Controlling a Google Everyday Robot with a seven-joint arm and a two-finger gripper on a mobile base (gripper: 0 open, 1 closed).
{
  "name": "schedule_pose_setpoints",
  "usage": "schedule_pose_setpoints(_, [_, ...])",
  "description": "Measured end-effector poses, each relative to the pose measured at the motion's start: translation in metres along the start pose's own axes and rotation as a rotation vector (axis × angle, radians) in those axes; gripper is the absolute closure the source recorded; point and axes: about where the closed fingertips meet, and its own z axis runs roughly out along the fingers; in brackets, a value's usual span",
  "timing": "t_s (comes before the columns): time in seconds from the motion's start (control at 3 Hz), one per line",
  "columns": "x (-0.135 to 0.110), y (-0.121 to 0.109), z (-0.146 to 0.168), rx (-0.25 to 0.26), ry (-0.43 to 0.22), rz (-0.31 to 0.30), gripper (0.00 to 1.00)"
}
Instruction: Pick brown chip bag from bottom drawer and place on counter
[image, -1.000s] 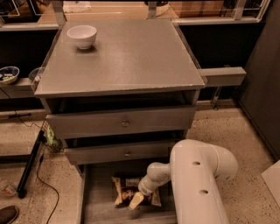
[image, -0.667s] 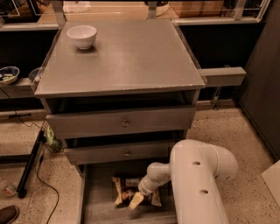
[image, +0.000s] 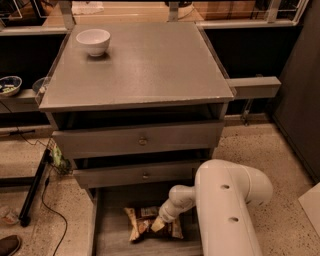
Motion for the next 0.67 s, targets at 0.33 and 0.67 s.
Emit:
schedule_pose_setpoints(0.33, [0.0,0.0,0.0,0.0,0.0,0.0,0.72])
schedule_pose_setpoints(0.67, [0.0,0.0,0.0,0.0,0.0,0.0,0.95])
